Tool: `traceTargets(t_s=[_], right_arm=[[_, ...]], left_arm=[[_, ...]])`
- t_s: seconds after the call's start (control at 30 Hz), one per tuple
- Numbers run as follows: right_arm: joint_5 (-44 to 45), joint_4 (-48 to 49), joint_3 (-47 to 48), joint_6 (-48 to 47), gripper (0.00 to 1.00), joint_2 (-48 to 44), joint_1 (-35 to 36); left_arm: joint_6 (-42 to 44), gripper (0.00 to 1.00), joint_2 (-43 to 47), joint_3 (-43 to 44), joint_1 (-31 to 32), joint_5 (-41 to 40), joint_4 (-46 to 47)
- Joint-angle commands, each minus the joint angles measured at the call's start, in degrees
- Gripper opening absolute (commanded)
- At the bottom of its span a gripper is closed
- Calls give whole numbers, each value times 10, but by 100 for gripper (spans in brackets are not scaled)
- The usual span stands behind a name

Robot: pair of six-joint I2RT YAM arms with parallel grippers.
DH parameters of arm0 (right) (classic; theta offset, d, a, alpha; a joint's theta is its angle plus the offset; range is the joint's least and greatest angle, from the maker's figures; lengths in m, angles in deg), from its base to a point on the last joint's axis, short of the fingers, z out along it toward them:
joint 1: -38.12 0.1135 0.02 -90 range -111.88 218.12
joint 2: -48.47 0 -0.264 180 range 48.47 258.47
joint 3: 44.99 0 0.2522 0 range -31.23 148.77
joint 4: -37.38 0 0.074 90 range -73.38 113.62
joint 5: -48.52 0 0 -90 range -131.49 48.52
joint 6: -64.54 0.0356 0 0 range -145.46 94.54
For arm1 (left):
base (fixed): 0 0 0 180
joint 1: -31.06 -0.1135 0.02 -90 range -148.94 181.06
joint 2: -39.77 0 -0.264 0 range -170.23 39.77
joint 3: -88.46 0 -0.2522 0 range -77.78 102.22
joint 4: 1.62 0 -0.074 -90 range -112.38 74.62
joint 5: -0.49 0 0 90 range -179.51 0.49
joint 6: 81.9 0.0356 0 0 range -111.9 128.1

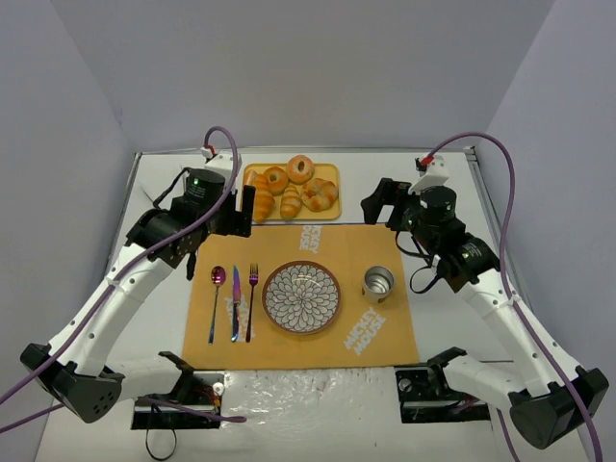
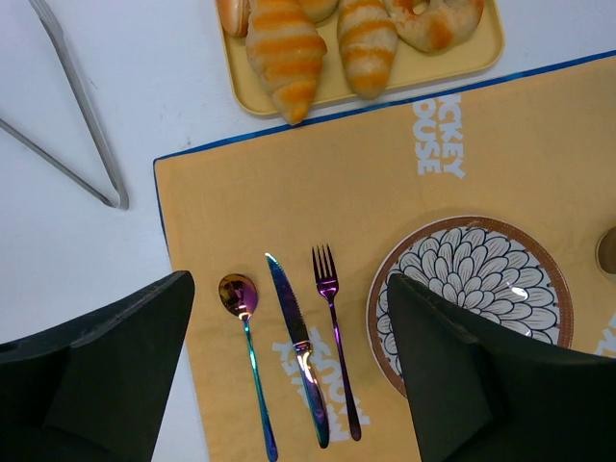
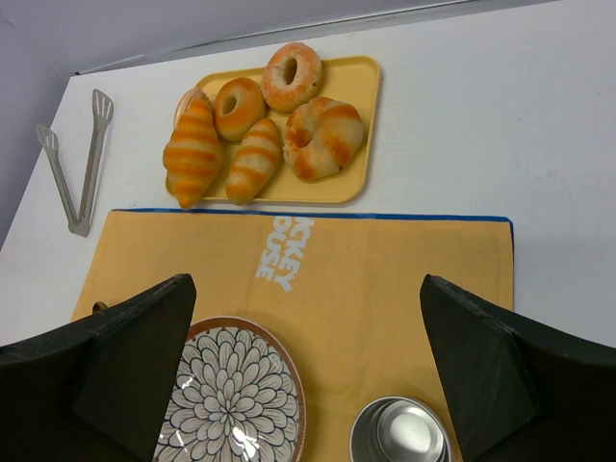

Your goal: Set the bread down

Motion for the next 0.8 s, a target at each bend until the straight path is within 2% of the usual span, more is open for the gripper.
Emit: traceTargets(t_s=[0.0,0.2,0.4,0.53,0.77], right_arm=[[7,47,0,1,100,-15,3],[5,47,-2,0,100,-17,4],[-3,47,0,1,100,-13,4],[-8,47,0,5,100,-9,3],[-35,47,1,8,100,-4,4]], left_arm=[[3,78,12,8,-1,-5,34],[2,79,14,13,-1,-16,30],[-51,82,-13,25,-25,-99,10],[-98,82,-63,32,-124,-74,20],[-162,86,-122,34,-224,-115,60]])
